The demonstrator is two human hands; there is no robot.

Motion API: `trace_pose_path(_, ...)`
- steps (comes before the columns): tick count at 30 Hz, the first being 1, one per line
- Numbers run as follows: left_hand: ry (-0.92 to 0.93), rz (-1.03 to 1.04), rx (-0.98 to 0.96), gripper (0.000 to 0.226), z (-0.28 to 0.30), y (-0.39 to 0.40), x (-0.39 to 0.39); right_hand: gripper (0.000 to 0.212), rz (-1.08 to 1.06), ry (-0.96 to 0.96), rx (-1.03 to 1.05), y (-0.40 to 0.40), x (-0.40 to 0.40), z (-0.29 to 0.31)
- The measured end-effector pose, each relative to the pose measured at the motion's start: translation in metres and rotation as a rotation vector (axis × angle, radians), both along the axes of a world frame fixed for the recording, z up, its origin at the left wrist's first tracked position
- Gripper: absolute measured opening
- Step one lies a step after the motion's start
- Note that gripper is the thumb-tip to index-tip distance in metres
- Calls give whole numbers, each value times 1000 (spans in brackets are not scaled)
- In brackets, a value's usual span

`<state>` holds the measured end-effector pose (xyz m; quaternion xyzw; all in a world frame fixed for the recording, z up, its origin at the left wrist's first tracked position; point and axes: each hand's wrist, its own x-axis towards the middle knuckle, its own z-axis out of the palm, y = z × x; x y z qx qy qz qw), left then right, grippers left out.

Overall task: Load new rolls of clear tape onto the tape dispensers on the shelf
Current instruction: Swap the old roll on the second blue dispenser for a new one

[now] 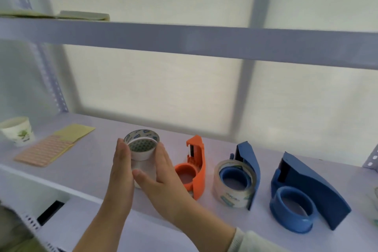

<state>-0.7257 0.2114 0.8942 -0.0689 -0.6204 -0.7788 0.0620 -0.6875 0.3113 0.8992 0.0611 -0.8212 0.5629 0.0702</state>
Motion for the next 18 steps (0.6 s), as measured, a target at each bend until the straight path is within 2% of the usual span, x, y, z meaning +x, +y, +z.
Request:
trace_pose_path(5, -4, -4, -27, 78, -5, -1, -5, 77, -1, 10, -7, -1, -1, 1)
trace_pose_path(10, -45, 3, -58, 84, -9, -4, -11, 81, -8, -12, 5, 0, -3, -4)
trace_pose_path(13, -80, 2, -78, 89, -9, -4, -9, 77, 4, -28, 8, 1, -1, 1)
trace_pose_path(16, -92, 43, -146, 95, -2, 2, 1, 72, 26, -71, -79, 9, 7, 10)
trace_pose_path(18, -101, 134, -201, 88, 5, 7, 9, 75, -4, -141, -179, 21, 19, 22)
